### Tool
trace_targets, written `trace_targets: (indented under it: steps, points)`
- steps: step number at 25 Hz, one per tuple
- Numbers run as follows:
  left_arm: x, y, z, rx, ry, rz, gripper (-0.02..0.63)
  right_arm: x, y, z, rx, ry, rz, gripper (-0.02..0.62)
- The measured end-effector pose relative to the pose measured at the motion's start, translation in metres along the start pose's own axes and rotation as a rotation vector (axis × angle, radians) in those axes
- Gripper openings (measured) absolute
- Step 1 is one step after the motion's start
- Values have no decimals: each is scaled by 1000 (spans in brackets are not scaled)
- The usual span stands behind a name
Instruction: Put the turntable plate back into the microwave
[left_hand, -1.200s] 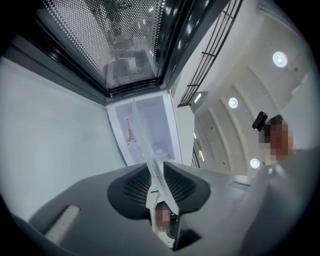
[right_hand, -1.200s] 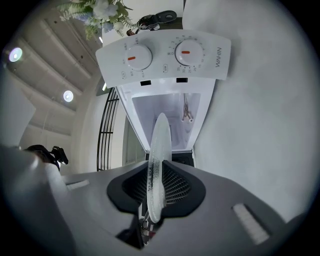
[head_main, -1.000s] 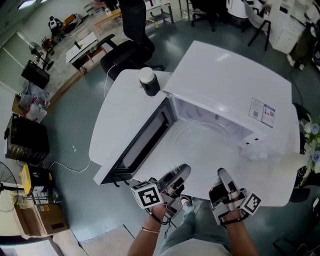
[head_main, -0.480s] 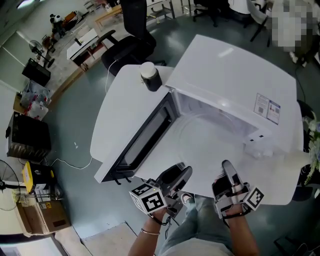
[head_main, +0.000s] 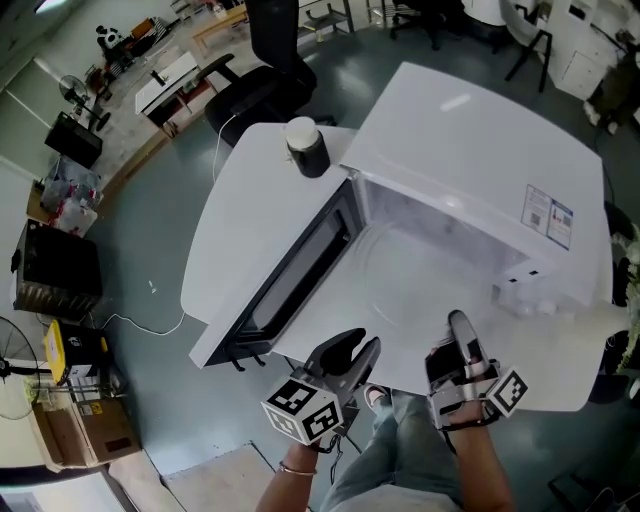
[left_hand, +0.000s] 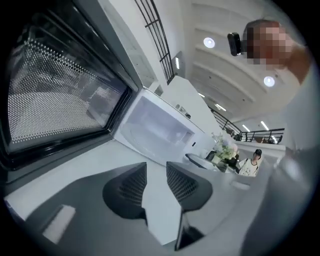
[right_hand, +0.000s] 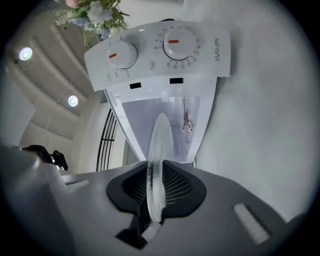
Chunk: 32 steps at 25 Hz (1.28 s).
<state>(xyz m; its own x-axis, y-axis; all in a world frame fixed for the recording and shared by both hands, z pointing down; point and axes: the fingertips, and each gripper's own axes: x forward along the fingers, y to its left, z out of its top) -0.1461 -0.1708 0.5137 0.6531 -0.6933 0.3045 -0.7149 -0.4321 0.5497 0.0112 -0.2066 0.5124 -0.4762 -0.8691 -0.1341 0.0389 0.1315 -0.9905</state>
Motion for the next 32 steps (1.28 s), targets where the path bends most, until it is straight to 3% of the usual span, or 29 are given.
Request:
trace_targets:
  steps: [10, 14, 32]
  points:
    - [-9, 16, -2, 104, 27, 73, 60, 19, -9, 8, -2, -90, 21, 60]
    - [-10, 21, 2, 142, 28, 92, -2, 27, -12, 15, -16, -133, 28, 61]
    - [8, 22, 4, 148, 58, 41, 0, 57, -12, 50, -31, -279, 72, 63]
